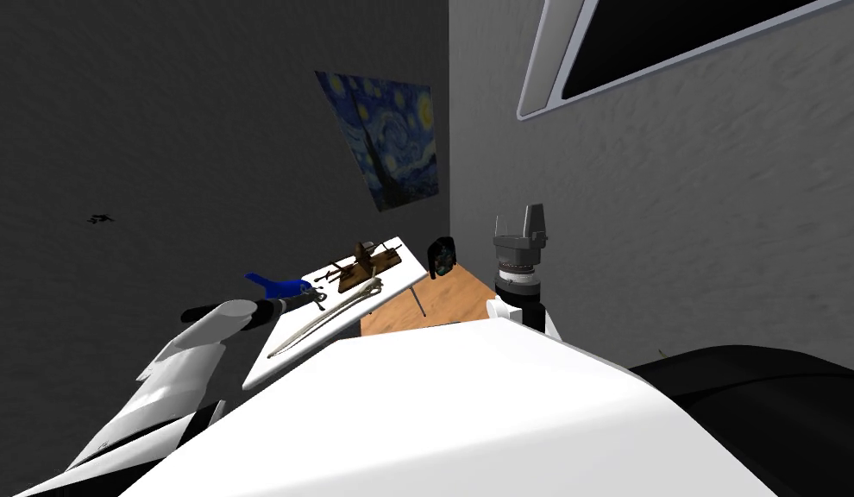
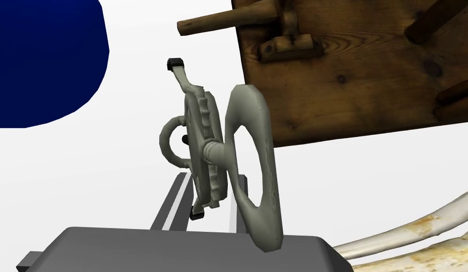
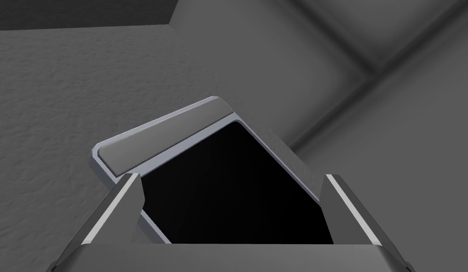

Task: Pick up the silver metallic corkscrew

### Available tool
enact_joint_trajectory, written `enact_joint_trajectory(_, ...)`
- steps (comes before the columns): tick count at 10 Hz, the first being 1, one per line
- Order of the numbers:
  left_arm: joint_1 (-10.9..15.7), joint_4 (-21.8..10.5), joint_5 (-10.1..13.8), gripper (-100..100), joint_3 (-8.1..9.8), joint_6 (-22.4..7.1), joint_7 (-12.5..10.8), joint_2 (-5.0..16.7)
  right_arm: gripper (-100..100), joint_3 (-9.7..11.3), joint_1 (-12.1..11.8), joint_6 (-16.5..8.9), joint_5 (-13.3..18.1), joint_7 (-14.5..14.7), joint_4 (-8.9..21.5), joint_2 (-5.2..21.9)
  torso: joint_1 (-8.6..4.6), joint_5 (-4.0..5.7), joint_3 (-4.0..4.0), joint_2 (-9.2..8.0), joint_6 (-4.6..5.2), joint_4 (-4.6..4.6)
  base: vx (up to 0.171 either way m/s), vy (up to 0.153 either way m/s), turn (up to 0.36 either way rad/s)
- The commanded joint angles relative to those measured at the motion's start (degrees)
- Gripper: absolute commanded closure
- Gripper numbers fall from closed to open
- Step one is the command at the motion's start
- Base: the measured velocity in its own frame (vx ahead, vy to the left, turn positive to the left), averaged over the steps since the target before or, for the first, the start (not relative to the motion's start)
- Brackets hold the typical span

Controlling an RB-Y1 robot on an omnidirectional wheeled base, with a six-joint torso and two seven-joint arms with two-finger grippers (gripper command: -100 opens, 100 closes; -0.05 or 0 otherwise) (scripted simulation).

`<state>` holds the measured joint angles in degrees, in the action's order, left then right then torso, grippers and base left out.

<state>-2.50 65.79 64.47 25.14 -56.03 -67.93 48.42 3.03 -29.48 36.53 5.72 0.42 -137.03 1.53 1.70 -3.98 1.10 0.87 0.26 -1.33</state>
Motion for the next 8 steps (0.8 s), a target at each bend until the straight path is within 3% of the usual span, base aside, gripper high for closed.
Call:
enact_joint_trajectory(1,-0.01,0.28,-2.55,100,-0.03,0.03,-0.25,-0.16,0,0.0,0.0,0.0,0.0,0.0,0.0,0.0,0.0,0.0,0.0,0.0,0.0,0.0,0.0,0.0,0.0)
enact_joint_trajectory(2,2.93,3.2,-4.4,100,0.36,-2.84,-3.0,-2.99,0,0.0,0.0,0.0,0.0,0.0,0.0,0.0,-0.05,0.04,0.02,0.01,-0.06,-0.04,-0.007,0.06,0.291)
enact_joint_trajectory(3,3.39,4.68,-5.85,100,0.36,-3.5,-3.0,-4.4,0,-0.01,-0.01,0.0,0.0,0.0,-0.01,0.0,0.07,0.03,0.01,-0.01,-0.15,-0.03,-0.014,0.07,0.219)
enact_joint_trajectory(5,4.27,4.68,-9.75,100,0.36,-3.5,-3.0,-4.4,0,0.0,0.0,0.0,0.0,0.0,0.0,0.0,0.12,-0.11,0.04,0.03,0.04,-0.04,-0.008,0.019,-0.022)
enact_joint_trajectory(6,4.27,4.68,-10.46,100,0.36,-3.5,-3.0,-4.4,0,0.0,0.0,0.0,0.0,0.0,0.0,0.0,0.08,-0.1,0.05,0.04,0.0,-0.05,0.0,0.0,0.0)
enact_joint_trajectory(7,7.04,7.7,-12.81,100,0.74,-6.29,-5.74,-7.43,0,0.0,0.0,0.0,0.0,0.0,0.0,0.0,0.06,-0.08,0.05,0.04,-0.02,-0.05,-0.01,0.056,0.312)
enact_joint_trajectory(8,8.56,8.52,-14.26,100,0.74,-7.03,-5.74,-8.64,0,-0.01,-0.01,0.0,0.0,0.0,-0.01,0.0,0.18,-0.08,0.03,0.02,-0.11,-0.03,-0.009,0.069,0.217)
